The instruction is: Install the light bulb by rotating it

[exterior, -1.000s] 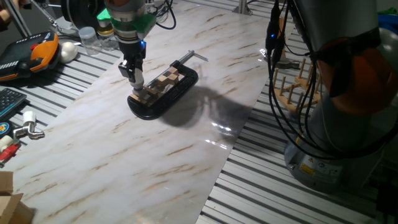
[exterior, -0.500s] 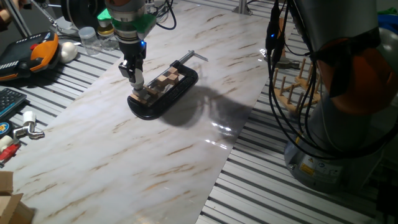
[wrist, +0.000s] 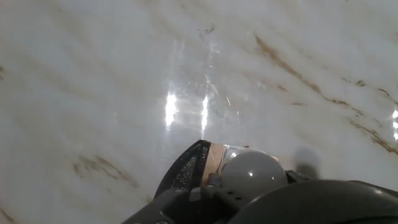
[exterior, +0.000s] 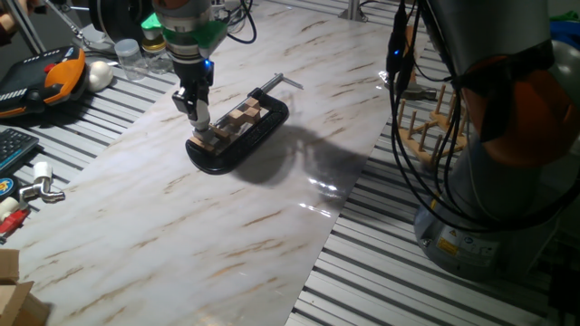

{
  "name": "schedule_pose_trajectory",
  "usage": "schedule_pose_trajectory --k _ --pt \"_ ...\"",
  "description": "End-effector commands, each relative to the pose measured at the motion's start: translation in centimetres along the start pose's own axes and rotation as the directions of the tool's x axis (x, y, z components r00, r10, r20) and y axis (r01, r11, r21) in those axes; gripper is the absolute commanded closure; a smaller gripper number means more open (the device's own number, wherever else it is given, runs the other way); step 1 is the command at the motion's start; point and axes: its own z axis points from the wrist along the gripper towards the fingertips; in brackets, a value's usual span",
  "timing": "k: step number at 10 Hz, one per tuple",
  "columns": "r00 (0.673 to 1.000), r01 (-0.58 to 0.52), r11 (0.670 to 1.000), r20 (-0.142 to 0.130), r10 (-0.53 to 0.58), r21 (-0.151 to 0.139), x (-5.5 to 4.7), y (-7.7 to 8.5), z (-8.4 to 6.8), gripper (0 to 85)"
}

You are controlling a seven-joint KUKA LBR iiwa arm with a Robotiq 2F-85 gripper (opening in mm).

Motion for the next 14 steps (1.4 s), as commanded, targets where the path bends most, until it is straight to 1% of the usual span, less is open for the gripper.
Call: schedule_pose_trajectory --k 1,2,4,5,6,7,12,14 --pt "1.000 -0.010 1.000 -0.004 0.010 -0.003 0.03 0.00 0.02 85.0" --pt "0.999 -0.035 0.999 -0.010 0.035 -0.001 0.03 0.01 0.00 85.0" --pt "0.998 -0.065 0.998 -0.012 0.065 0.003 0.04 0.01 0.02 85.0" --pt "0.996 -0.090 0.996 -0.015 0.090 -0.004 0.05 0.01 0.06 85.0" --pt "0.995 -0.102 0.995 -0.018 0.102 0.000 0.04 0.05 0.06 85.0" --pt "0.992 -0.121 0.993 -0.026 0.121 -0.004 0.04 0.02 0.05 85.0" --pt "0.982 -0.185 0.983 -0.045 0.185 0.007 0.04 0.04 0.00 85.0" --pt "0.976 -0.212 0.977 -0.056 0.211 0.002 0.04 0.05 0.04 85.0"
